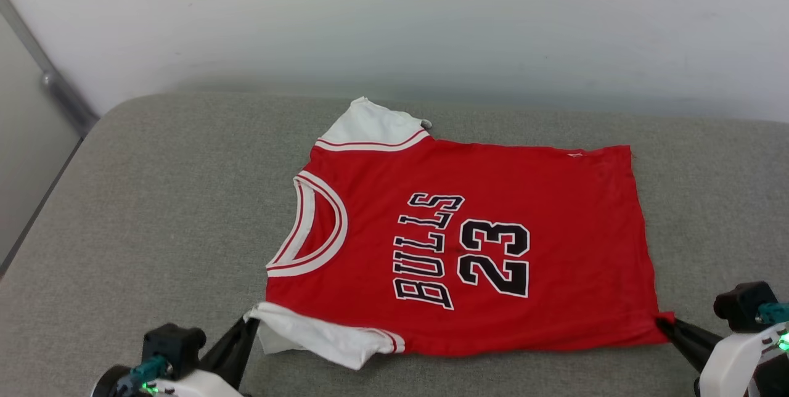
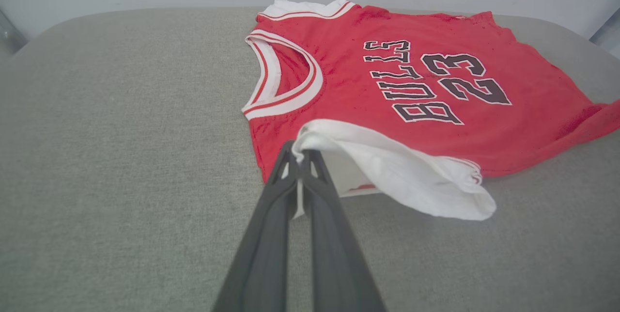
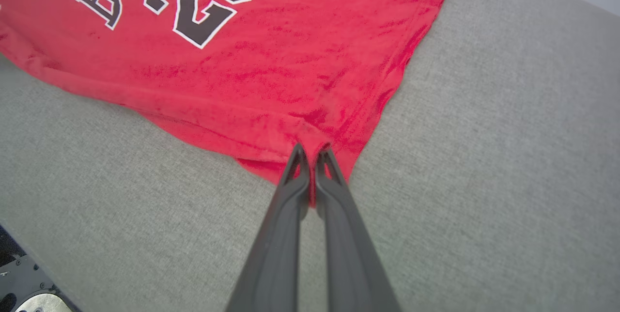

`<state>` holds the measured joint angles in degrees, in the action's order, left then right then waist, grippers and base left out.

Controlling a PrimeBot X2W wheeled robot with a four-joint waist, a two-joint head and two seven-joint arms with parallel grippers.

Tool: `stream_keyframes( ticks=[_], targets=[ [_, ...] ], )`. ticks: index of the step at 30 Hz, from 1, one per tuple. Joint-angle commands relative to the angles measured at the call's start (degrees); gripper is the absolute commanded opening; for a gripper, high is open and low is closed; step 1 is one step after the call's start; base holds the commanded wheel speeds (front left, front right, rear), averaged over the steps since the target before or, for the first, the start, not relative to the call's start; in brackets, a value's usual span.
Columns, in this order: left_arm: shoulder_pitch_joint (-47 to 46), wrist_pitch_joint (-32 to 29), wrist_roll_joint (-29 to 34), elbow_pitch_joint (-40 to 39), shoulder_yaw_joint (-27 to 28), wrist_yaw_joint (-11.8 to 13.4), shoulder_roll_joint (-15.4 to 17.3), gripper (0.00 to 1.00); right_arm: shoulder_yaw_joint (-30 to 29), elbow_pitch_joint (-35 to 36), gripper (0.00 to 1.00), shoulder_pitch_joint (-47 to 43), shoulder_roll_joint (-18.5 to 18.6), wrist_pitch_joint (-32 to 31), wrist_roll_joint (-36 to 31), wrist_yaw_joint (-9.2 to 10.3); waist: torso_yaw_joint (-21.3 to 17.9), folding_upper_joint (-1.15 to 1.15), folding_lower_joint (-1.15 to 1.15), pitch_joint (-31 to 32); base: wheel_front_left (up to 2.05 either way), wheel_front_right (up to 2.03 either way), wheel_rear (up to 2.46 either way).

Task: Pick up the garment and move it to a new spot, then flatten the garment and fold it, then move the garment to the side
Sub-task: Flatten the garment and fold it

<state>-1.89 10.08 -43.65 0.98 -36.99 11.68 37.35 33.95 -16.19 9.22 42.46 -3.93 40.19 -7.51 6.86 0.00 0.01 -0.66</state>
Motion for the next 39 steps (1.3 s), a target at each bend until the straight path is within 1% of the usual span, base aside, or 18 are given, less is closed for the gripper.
stream_keyframes(
  ticks=[1, 6, 8, 10, 12, 15, 23, 28, 34, 39],
  targets=[
    [-1.0, 0.0, 0.2, 0.2, 0.1, -0.1, 0.0, 0.00, -0.4, 0.4, 0.00, 0.8, -0.2, -0.2, -0.2, 0.04, -0.4, 0.00, -0.01, -0.8, 0.00, 0.00, 0.00],
    [-8.8, -1.0, 1.6, 3.4, 0.9, -2.2, -0.5, 0.00, -3.7, 2.4, 0.00, 3.1, -1.0, -3.0, -1.3, 0.04, -1.5, 0.00, -0.01, -3.5, 0.00, 0.00, 0.00],
    [-11.8, -1.1, 1.6, 4.9, 1.2, -3.2, -1.1, 0.00, -4.8, 2.5, 0.00, 4.2, -1.4, -3.9, -1.5, 0.04, -1.8, 0.00, -0.01, -4.8, 0.00, 0.00, 0.00],
    [-14.5, -1.5, 2.2, 6.7, 0.9, -4.2, -1.4, 0.00, -5.5, 2.6, 0.00, 5.1, -1.9, -4.6, -1.5, 0.04, -2.0, 0.00, -0.01, -6.0, 0.00, 0.00, 0.00],
    [-17.0, -1.6, 2.0, 8.6, 0.9, -5.2, -2.5, 0.00, -5.9, 2.5, 0.00, 6.0, -2.3, -5.2, -1.8, 0.04, -2.1, 0.00, -0.01, -7.2, 0.00, 0.00, 0.00],
    [-20.8, -1.6, 3.3, 11.6, 0.5, -6.1, -3.0, 0.00, -6.4, 2.2, 0.00, 7.6, -2.9, -6.0, -1.8, 0.04, -2.5, 0.00, -0.01, -8.9, 0.00, 0.00, 0.00],
    [-28.6, -1.4, 3.9, 20.2, 0.4, -9.0, -4.9, 0.00, -5.5, 0.7, 0.00, 12.1, -3.9, -6.4, -2.6, 0.04, -3.5, 0.00, -0.01, -13.5, 0.00, 0.00, 0.00],
    [-32.4, -0.8, 4.1, 25.7, 0.3, -10.8, -6.0, 0.00, -5.0, -0.5, 0.00, 15.5, -4.4, -5.7, -2.9, 0.04, -3.9, 0.00, -0.01, -16.2, 0.00, 0.00, 0.00],
    [-35.9, -1.2, 3.7, 33.1, -0.4, -13.0, -7.8, 0.00, -3.6, -3.0, 0.00, 18.2, -4.9, -5.6, -3.2, 0.04, -4.0, 0.00, -0.01, -18.6, 0.00, 0.00, 0.00],
    [-37.5, -2.2, 3.5, 39.4, -1.9, -15.2, -9.7, 0.00, -1.9, -4.4, 0.00, 19.5, -5.6, -5.4, -2.5, 0.04, -4.4, 0.00, -0.01, -19.3, 0.00, 0.00, 0.00]
  ],
)
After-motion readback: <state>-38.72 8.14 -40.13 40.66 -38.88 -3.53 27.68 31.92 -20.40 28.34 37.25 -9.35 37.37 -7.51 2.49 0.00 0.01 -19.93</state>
